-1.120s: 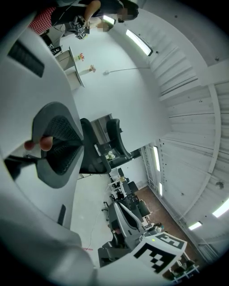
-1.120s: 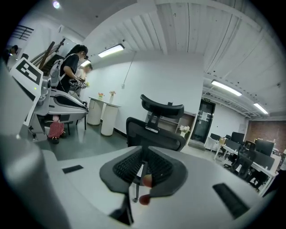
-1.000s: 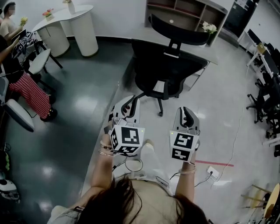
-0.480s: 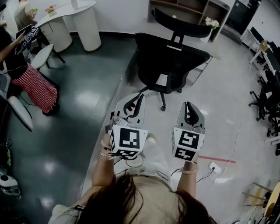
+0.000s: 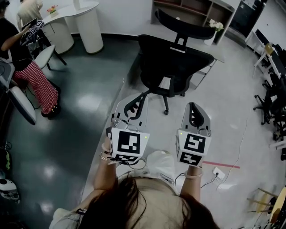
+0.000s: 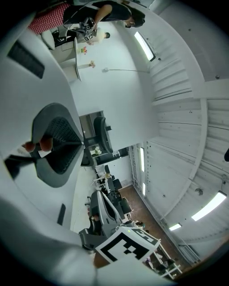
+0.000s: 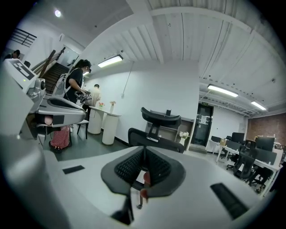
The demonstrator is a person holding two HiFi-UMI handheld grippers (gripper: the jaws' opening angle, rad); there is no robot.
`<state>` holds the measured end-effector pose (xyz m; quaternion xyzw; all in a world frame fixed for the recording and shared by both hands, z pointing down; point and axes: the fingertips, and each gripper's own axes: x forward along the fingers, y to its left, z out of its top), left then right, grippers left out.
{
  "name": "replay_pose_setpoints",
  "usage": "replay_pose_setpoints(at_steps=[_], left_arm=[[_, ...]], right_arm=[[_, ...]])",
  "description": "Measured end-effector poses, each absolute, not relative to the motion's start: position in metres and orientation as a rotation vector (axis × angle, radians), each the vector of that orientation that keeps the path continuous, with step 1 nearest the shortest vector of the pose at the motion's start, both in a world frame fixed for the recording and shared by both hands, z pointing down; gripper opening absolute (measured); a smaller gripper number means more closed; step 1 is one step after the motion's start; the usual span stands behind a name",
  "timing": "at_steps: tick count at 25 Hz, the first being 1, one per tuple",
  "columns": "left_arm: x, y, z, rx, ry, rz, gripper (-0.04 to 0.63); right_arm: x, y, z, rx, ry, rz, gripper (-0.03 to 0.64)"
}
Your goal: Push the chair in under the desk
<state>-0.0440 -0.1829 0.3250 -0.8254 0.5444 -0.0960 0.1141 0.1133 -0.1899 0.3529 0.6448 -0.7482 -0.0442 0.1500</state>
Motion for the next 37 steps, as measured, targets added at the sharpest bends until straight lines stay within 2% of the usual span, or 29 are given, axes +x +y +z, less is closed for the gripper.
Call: replay_pose_setpoints(at_steps=[22,37], left_arm=[[-0.044,-0.184,0.320,-2.398,1.639,-0.261,0.028],[-0.032,-0.168,0.329,-2.386,1.628,-0.347,0.028]], right_arm=[[0.114,-0.195,0.349,1.802,-2.121,-0.163,0.026],[0.122,-0.180,0.355,1.781,-2.116,-0.157,0.026]])
